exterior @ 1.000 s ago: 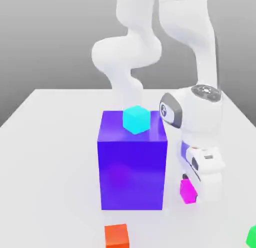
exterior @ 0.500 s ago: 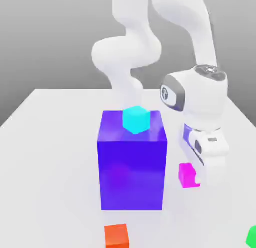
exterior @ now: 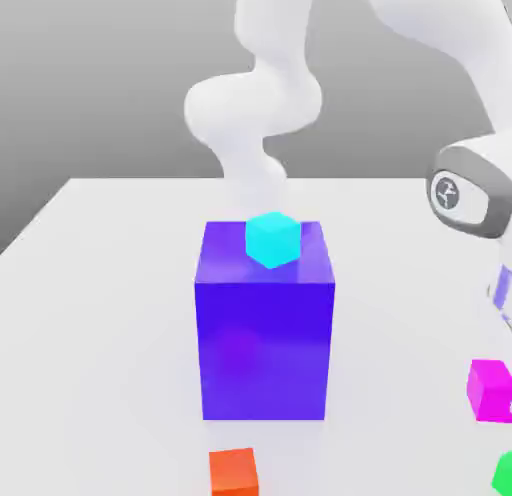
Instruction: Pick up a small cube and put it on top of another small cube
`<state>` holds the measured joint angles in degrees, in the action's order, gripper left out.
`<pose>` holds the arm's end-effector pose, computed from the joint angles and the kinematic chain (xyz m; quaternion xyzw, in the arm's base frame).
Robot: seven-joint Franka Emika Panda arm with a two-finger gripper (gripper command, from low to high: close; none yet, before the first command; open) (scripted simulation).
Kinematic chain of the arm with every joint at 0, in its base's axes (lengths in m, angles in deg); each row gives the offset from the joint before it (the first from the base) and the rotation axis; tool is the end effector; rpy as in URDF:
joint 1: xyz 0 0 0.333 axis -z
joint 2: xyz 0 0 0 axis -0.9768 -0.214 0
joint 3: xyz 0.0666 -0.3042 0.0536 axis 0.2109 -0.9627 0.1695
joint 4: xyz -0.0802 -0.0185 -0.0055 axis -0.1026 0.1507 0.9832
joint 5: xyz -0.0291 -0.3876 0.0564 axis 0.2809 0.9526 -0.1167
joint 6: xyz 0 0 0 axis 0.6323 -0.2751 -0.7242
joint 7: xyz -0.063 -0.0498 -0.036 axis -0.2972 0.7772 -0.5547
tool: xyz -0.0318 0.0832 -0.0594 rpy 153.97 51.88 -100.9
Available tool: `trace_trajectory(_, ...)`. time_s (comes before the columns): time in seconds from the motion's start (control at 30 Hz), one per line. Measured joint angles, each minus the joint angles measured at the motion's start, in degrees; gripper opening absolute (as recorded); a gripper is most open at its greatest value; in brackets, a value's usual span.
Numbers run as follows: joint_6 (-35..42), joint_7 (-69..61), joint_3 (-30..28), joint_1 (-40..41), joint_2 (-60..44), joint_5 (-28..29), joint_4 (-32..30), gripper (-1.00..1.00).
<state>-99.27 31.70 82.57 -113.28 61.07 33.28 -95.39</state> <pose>0.4792 0.3003 0.2394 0.9377 0.3475 -0.0005 0.0008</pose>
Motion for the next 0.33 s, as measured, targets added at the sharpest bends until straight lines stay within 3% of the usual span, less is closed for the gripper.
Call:
trace_trajectory(0.13, -3.4, 0.9, 0.3, -0.1, -6.7, -0.9, 3.3, -1.0)
trace_trajectory(0.17, -4.7, 0.8, 0.4, 0.0, -8.3, -1.0, 3.5, 1.0)
trace_trajectory(0.33, -4.7, 0.8, 0.4, 0.0, -8.3, -1.0, 3.5, 1.0)
